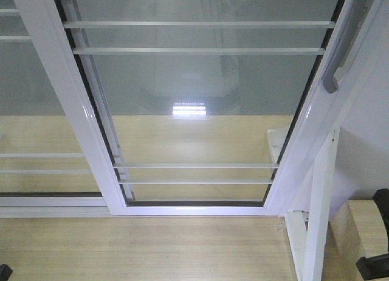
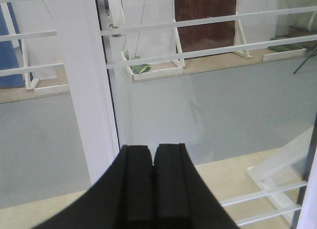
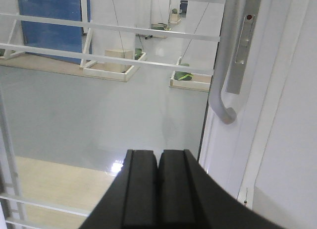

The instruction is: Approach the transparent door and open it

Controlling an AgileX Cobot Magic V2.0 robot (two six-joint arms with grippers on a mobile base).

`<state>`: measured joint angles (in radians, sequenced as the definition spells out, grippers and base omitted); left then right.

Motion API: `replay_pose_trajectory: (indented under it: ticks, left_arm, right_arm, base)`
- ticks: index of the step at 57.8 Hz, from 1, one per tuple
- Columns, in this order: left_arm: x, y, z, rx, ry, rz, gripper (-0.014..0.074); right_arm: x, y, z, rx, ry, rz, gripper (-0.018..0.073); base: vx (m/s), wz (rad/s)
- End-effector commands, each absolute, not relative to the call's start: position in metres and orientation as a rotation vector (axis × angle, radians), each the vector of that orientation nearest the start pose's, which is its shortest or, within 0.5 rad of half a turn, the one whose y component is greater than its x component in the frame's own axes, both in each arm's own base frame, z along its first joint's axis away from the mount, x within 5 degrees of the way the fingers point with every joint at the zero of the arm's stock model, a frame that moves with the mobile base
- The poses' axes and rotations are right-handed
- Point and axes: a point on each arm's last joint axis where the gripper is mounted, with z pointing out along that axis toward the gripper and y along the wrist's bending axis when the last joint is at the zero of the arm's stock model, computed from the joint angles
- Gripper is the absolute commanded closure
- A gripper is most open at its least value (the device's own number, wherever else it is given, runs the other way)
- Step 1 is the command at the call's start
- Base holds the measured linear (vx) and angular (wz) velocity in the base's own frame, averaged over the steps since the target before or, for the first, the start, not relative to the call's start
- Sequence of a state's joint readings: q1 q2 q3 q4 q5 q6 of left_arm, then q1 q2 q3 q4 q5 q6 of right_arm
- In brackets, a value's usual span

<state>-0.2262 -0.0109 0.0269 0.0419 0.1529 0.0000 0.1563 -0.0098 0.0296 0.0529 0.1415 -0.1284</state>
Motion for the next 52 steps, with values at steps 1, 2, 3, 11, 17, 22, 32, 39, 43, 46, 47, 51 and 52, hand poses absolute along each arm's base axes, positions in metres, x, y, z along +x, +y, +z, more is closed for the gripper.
replay_pose_trajectory:
  ticks: [1,2,3,11,17,22,32,39,43,46,47,51,52]
  left_arm:
    - [0.056,-0.0129,0.19,0.2,1.581,-0.16,0.0593]
    - [0.056,-0.0129,0.19,0.2,1.581,-0.16,0.0593]
    - [0.056,-0.0129,0.19,0.2,1.581,-0.16,0.0593]
    - [0.056,-0.0129,0.1901,0.2,1.58,-0.16,0.0593]
    - [0.056,-0.0129,0.1901,0.2,1.58,-0.16,0.0593]
    - [0.056,-0.0129,0.1901,0.2,1.58,-0.16,0.0593]
    - [0.056,-0.0129,0.1901,0.2,1.58,-0.16,0.0593]
    - [0.056,-0.0129,0.1901,0.2,1.58,-0.16,0.0593]
    - [0.056,-0.0129,0.1901,0.2,1.58,-0.16,0.0593]
    - [0.0559,-0.013,0.1917,0.199,1.569,-0.161,0.0593]
    - [0.0559,-0.013,0.1923,0.199,1.562,-0.161,0.0593]
    - [0.0559,-0.013,0.1947,0.197,1.536,-0.162,0.0593]
    - [0.0559,-0.0131,0.1957,0.196,1.524,-0.163,0.0593]
  right_arm:
    - [0.0557,0.0089,0.1946,-0.189,1.551,0.054,0.0564]
    - [0.0557,0.0089,0.1946,-0.189,1.551,0.054,0.0564]
    - [0.0557,0.0089,0.1946,-0.189,1.551,0.054,0.0564]
    - [0.0557,0.0089,0.1946,-0.189,1.551,0.054,0.0564]
    - [0.0557,0.0089,0.1946,-0.189,1.551,0.054,0.0564]
    - [0.0557,0.0089,0.1946,-0.189,1.551,0.054,0.0564]
    - [0.0557,0.0089,0.1946,-0.189,1.551,0.054,0.0564]
    - [0.0557,0.0089,0.1946,-0.189,1.551,0.054,0.0564]
    - [0.0557,0.0089,0.1946,-0.189,1.551,0.054,0.0564]
    - [0.0557,0.0089,0.1946,-0.189,1.551,0.054,0.0564]
    - [0.0557,0.0089,0.1946,-0.189,1.551,0.054,0.0564]
    - [0.0557,0.0089,0.1946,-0.189,1.551,0.054,0.0564]
    - [0.0557,0.0089,0.1946,-0.189,1.551,0.054,0.0564]
  base:
    - [0.0,0.01]
    - [0.0,0.01]
    - [0.0,0.0]
    - [0.0,0.0]
    - [0.0,0.0]
    - [0.0,0.0]
    - [0.0,0.0]
    - [0.0,0.0]
    - [0.0,0.0]
    - [0.0,0.0]
    - [0.0,0.0]
    - [0.0,0.0]
    - [0.0,0.0]
